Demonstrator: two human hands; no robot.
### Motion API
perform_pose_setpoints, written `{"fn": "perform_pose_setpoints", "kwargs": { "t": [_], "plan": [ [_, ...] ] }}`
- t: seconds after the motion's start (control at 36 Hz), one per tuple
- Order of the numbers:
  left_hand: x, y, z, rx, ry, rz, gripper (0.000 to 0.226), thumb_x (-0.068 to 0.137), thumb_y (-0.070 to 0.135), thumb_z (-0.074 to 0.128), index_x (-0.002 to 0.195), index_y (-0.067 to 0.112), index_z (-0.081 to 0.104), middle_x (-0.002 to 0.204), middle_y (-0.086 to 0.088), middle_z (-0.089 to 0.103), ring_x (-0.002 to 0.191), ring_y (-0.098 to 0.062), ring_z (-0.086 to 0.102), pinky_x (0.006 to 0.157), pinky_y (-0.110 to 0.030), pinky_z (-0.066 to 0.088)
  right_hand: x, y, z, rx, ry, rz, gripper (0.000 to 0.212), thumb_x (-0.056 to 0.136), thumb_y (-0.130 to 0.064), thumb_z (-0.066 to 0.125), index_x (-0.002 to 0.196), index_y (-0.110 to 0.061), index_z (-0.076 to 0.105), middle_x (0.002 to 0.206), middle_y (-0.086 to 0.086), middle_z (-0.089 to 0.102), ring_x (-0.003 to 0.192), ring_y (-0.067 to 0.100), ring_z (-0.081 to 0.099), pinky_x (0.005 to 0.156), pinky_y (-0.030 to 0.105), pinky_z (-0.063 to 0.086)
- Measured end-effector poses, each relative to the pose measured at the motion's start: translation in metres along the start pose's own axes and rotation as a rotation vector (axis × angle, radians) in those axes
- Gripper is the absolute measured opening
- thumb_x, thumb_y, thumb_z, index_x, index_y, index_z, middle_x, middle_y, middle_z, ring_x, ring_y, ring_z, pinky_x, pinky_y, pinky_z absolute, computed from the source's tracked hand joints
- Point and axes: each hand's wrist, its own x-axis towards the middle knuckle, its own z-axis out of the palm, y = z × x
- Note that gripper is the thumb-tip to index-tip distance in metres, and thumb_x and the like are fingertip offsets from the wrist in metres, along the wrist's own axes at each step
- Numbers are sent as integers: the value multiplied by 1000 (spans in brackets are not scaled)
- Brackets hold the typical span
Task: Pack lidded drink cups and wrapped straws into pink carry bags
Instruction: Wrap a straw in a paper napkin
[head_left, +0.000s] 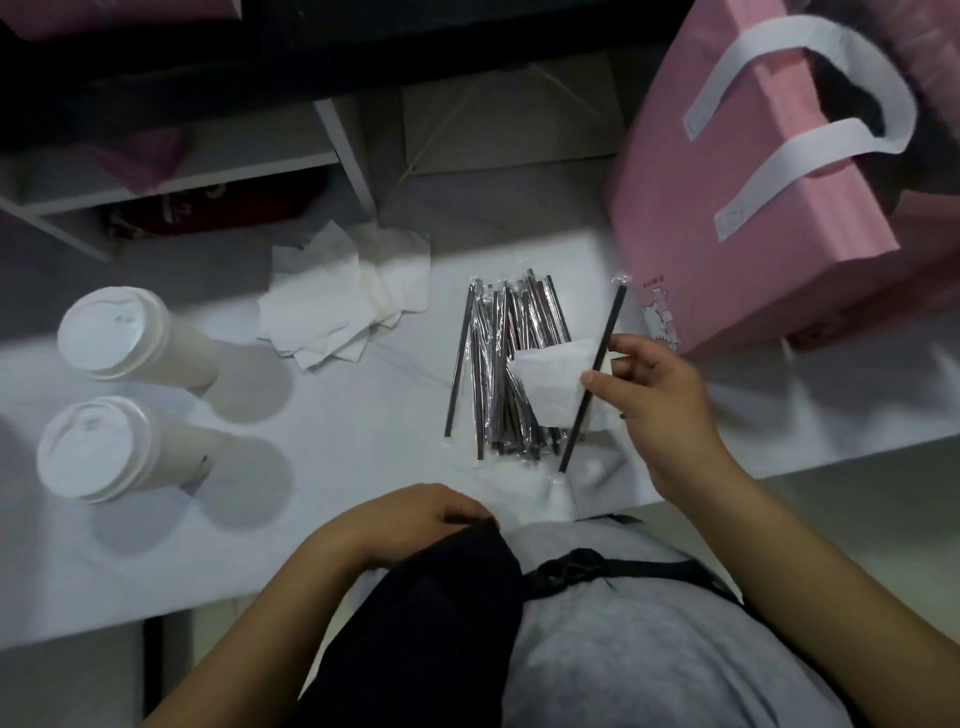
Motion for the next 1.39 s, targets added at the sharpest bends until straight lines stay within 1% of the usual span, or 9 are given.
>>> {"fn": "perform_pose_setpoints", "kwargs": {
  "t": [0.39, 0.58, 0.67, 0.72, 0.83, 1.0, 1.11, 1.28, 1.39],
  "plan": [
    [10, 13, -8, 182, -60, 47, 23, 86, 26, 58, 102, 26, 75, 88, 12, 71, 87, -9, 67, 86, -33, 54, 7, 1, 12, 6, -55, -23, 36, 80, 6, 73, 96, -26, 66, 87, 6, 50, 83, 18, 55, 73, 17, 51],
    [18, 29, -19, 328, -186, 12, 9, 86, 8, 60, 90, 6, 67, 87, 2, 65, 67, -19, 56, 58, -22, 38, -3, 5, 9, 12, -51, 2, 37, 80, 8, 72, 97, -25, 66, 89, 10, 50, 83, 18, 56, 67, 13, 52],
    [25, 31, -17, 385, -180, -21, 15, 80, 3, 55, 87, 7, 68, 89, -12, 70, 73, -27, 58, 67, -31, 48, -8, 3, 6, 59, -66, 49, 38, 81, 9, 71, 106, -18, 66, 88, 15, 51, 75, 18, 58, 55, 13, 51],
    [23, 27, -21, 367, -167, -45, 25, 80, 8, 56, 96, 15, 74, 94, -4, 74, 81, -22, 67, 77, -34, 57, -9, 2, 2, 97, -68, 63, 43, 81, 10, 71, 115, -16, 64, 83, 16, 49, 73, 18, 57, 53, 14, 51],
    [4, 10, -42, 164, 1, -46, 23, 78, 8, 66, 86, 29, 72, 80, 8, 71, 60, -8, 65, 67, -31, 57, -9, 3, -9, 59, -36, 77, 46, 79, 3, 75, 116, -21, 64, 80, 10, 57, 74, 15, 61, 58, 13, 49],
    [-22, 23, -57, -573, 451, 136, 27, 86, -4, 69, 101, 17, 75, 85, -2, 72, 79, -22, 71, 70, -29, 60, -11, 6, -18, 94, -59, 131, 40, 78, 0, 77, 110, -22, 67, 83, 6, 68, 79, 20, 67, 73, 37, 48],
    [-6, 66, -40, -746, 600, 279, 27, 81, -7, 72, 100, 12, 75, 84, -9, 72, 75, -21, 70, 70, -30, 60, -12, -1, -16, 134, -120, 151, 48, 68, -10, 81, 113, -19, 67, 84, 4, 69, 87, 28, 69, 85, 50, 50],
    [20, 99, -16, -764, 786, 318, 16, 80, -3, 77, 89, 9, 71, 78, -5, 71, 73, -15, 67, 68, -28, 57, -10, -16, -16, 267, -221, 146, 44, 76, -1, 75, 115, -16, 63, 82, 2, 72, 78, 19, 73, 62, 24, 54],
    [21, 109, -13, -773, 820, 330, 16, 80, -2, 77, 86, 11, 72, 75, -1, 71, 71, -12, 68, 67, -24, 56, -7, -18, -22, 265, -226, 136, 49, 70, -9, 78, 116, -17, 64, 83, 2, 71, 79, 17, 71, 64, 23, 52]
  ]
}}
